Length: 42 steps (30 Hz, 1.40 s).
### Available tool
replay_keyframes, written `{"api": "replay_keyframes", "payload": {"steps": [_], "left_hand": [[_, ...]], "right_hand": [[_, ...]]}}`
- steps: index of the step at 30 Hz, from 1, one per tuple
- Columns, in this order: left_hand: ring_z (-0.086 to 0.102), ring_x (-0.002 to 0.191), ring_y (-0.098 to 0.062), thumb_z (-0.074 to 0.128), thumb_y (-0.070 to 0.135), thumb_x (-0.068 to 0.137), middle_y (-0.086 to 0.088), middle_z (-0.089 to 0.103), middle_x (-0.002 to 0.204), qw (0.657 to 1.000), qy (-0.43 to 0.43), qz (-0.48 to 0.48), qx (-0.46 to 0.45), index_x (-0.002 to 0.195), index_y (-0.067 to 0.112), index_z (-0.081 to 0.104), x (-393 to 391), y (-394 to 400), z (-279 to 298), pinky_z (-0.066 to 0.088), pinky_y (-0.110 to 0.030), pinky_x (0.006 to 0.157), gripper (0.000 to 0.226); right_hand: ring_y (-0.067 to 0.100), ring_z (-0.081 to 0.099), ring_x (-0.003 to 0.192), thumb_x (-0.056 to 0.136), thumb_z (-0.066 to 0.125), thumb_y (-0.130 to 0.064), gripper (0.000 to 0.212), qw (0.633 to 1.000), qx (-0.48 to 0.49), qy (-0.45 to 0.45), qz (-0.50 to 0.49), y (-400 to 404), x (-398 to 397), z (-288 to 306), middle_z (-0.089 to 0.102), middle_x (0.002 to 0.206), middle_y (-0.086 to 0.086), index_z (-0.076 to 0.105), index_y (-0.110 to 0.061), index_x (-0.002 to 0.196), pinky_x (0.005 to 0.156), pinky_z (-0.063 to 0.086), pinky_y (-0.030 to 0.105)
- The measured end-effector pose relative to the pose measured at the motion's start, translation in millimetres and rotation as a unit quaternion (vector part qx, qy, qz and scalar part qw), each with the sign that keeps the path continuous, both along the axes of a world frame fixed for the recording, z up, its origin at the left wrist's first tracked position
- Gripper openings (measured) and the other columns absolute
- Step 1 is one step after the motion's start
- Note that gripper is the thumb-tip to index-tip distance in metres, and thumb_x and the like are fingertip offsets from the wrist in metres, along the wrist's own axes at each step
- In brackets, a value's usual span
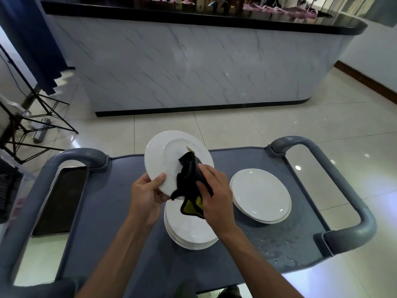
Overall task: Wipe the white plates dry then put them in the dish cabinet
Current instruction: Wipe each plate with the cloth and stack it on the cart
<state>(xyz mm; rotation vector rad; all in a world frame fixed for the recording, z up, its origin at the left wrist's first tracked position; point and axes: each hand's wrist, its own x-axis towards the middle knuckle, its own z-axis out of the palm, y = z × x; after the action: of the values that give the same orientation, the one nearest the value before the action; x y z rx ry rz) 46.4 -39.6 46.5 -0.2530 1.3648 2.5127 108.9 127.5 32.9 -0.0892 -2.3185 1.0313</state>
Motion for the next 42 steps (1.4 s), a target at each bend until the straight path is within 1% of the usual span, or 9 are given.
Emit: {"api": "replay_keyframes", "payload": {"steps": [3, 6, 13, 21, 26, 30, 34, 39, 42], "left_hand": [[0.073, 0.089, -0.031, 0.068, 0.012, 0.078, -0.015, 0.075, 0.105, 1.000, 0.009, -0.013, -0.004, 0.102, 0.011, 0.075, 0.6, -2.4, -1.6, 0.060, -0.044, 0.063, 0.025], [0.074, 0.088, -0.028, 0.068, 0.015, 0.077, -0.013, 0.075, 0.104, 0.999, 0.020, -0.036, -0.016, 0.097, 0.015, 0.078, -0.8, -7.4, -3.6, 0.060, -0.042, 0.062, 0.022], [0.072, 0.083, -0.030, 0.069, 0.013, 0.076, -0.016, 0.075, 0.100, 0.995, 0.032, -0.089, -0.039, 0.097, 0.012, 0.078, 4.1, -10.0, -3.9, 0.062, -0.046, 0.065, 0.023], [0.072, 0.084, -0.032, 0.080, 0.014, 0.072, -0.020, 0.074, 0.101, 0.983, 0.074, -0.143, -0.092, 0.100, 0.012, 0.078, 10.5, -6.8, -3.5, 0.060, -0.043, 0.060, 0.028], [0.072, 0.081, -0.032, 0.080, 0.013, 0.072, -0.020, 0.075, 0.098, 0.979, 0.082, -0.148, -0.115, 0.099, 0.011, 0.078, 13.8, 1.7, -4.6, 0.060, -0.043, 0.060, 0.027], [0.072, 0.080, -0.039, 0.074, 0.015, 0.072, -0.023, 0.074, 0.095, 0.981, 0.069, -0.131, -0.124, 0.095, 0.004, 0.076, 13.8, 5.5, -5.8, 0.061, -0.045, 0.061, 0.025], [0.073, 0.080, -0.039, 0.073, 0.012, 0.075, -0.022, 0.075, 0.093, 0.981, 0.066, -0.125, -0.129, 0.093, 0.004, 0.077, 13.4, 5.2, -6.7, 0.060, -0.042, 0.060, 0.020], [0.073, 0.083, -0.038, 0.067, -0.001, 0.084, -0.020, 0.075, 0.096, 0.981, 0.068, -0.129, -0.130, 0.099, 0.007, 0.077, 11.9, 2.9, -8.3, 0.060, -0.041, 0.060, 0.020], [0.073, 0.079, -0.032, 0.070, 0.005, 0.075, -0.019, 0.076, 0.095, 0.984, 0.069, -0.124, -0.111, 0.097, 0.009, 0.078, 14.0, 0.0, -5.7, 0.060, -0.040, 0.058, 0.023]], "right_hand": [[0.012, 0.053, 0.117, 0.095, 0.064, -0.006, 0.044, 0.998, -0.046, -0.032, -0.028, 15.7, -8.1, 3.9, 0.061, 0.129, -0.007, 0.060, -0.018, 0.137, 0.102, 0.043, 0.026], [0.015, 0.056, 0.116, 0.096, 0.061, -0.006, 0.042, 0.996, -0.070, -0.053, -0.022, 31.8, -16.6, 11.7, 0.064, 0.126, -0.006, 0.060, -0.018, 0.136, 0.101, 0.046, 0.031], [0.008, 0.058, 0.117, 0.094, 0.059, -0.002, 0.043, 0.994, -0.098, -0.031, -0.028, 49.9, -35.0, 30.5, 0.066, 0.124, -0.010, 0.062, -0.021, 0.133, 0.104, 0.047, 0.032], [0.014, 0.058, 0.116, 0.094, 0.060, 0.001, 0.041, 0.999, -0.039, -0.011, -0.002, 45.6, -53.5, 49.1, 0.064, 0.123, -0.010, 0.064, -0.016, 0.131, 0.105, 0.047, 0.037], [0.020, 0.054, 0.116, 0.093, 0.059, 0.001, 0.043, 0.998, 0.035, -0.018, 0.050, 23.1, -56.2, 53.8, 0.065, 0.128, 0.000, 0.064, -0.015, 0.133, 0.103, 0.040, 0.022], [0.027, 0.057, 0.112, 0.090, 0.061, -0.002, 0.039, 0.991, 0.079, -0.002, 0.110, 6.7, -52.7, 51.1, 0.066, 0.124, 0.005, 0.068, -0.012, 0.127, 0.097, 0.046, 0.047], [0.027, 0.057, 0.115, 0.090, 0.059, -0.005, 0.039, 0.984, 0.100, -0.013, 0.144, -1.8, -50.5, 44.0, 0.066, 0.124, 0.003, 0.069, -0.015, 0.126, 0.096, 0.045, 0.053], [0.025, 0.057, 0.112, 0.093, 0.058, -0.004, 0.039, 0.991, 0.081, -0.033, 0.105, 3.0, -61.4, 43.1, 0.066, 0.126, 0.002, 0.066, -0.015, 0.130, 0.097, 0.046, 0.044], [0.010, 0.056, 0.112, 0.092, 0.058, -0.001, 0.043, 0.995, 0.041, -0.053, 0.079, 15.9, -72.1, 47.8, 0.067, 0.125, -0.005, 0.066, -0.020, 0.130, 0.100, 0.041, 0.021]]}}
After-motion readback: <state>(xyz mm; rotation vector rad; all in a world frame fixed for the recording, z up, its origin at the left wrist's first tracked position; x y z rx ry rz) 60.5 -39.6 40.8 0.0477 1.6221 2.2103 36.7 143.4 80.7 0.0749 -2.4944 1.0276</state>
